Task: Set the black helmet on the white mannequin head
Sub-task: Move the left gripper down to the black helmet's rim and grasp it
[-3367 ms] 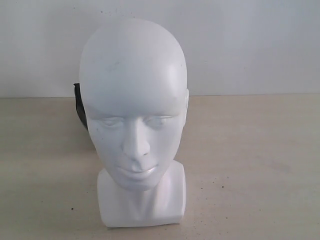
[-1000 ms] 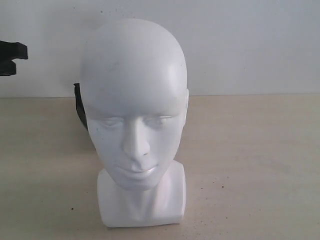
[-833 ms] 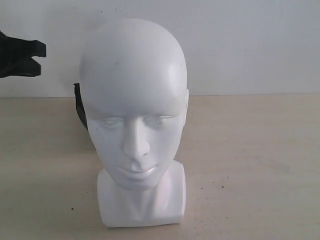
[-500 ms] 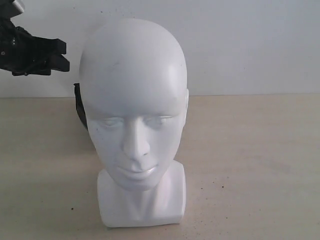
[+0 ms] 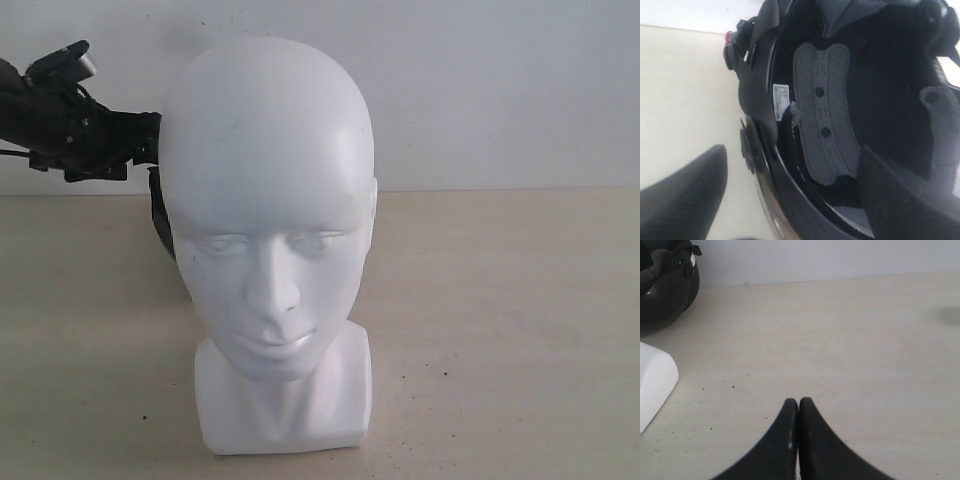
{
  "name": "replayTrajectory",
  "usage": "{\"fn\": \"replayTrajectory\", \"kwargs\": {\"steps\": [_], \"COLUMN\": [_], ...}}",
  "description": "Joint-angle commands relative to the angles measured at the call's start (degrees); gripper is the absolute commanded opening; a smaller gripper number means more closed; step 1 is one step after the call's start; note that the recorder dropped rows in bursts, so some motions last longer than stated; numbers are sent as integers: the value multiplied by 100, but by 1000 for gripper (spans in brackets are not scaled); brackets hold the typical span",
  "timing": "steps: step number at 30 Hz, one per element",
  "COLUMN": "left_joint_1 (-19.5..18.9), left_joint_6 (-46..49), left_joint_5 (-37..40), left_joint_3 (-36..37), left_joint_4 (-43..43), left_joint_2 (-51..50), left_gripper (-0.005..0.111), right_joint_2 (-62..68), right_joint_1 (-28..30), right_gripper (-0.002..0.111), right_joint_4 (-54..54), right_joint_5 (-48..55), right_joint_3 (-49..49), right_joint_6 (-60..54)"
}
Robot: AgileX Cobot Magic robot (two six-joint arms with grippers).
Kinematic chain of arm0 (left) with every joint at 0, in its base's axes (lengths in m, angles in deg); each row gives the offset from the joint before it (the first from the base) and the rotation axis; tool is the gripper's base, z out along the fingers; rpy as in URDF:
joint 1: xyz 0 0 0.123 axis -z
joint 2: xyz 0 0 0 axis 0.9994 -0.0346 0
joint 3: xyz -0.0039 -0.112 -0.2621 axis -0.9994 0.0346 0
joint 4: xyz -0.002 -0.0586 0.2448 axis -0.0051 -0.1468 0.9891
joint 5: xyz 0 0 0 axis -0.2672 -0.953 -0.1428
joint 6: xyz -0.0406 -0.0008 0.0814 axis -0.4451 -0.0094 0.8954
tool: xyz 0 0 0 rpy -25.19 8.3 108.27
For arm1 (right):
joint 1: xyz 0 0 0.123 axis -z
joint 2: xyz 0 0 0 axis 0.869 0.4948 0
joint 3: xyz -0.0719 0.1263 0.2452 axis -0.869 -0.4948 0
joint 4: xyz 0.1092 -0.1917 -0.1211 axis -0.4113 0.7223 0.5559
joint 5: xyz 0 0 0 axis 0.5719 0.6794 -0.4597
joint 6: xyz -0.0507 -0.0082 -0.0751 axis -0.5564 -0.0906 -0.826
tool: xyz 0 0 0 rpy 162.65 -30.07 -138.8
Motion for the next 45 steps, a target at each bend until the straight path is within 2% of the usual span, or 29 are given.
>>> {"fn": "replayTrajectory", "kwargs": {"steps": [1, 5, 8, 21, 32, 39, 45], "left_joint_1": [22, 22, 22, 22, -134, -373, -545], "left_joint_6": [39, 39, 39, 39, 79, -5, -290], "left_joint_5": [-53, -105, -134, -71, -133, 362, 966], "left_joint_3": [-302, -534, -656, -687, -753, -753, -753], "left_joint_4": [-74, -74, -74, -74, 149, 258, 717], "left_joint_2": [-388, -663, -797, -1011, -639, -299, -2], "left_gripper": [69, 68, 62, 4, 4, 4, 4], "right_joint_2": [-25, -25, -25, -25, -25, -25, -25], "right_joint_1": [10, 10, 10, 10, 10, 10, 10], "right_gripper": [0, 0, 0, 0, 0, 0, 0], "right_joint_4": [35, 35, 35, 35, 35, 35, 35], "right_joint_5": [-35, -35, -35, -36, -36, -36, -36], "right_joint_3": [3, 3, 3, 3, 3, 3, 3], "right_joint_6": [-6, -6, -6, 16, 16, 16, 16]}}
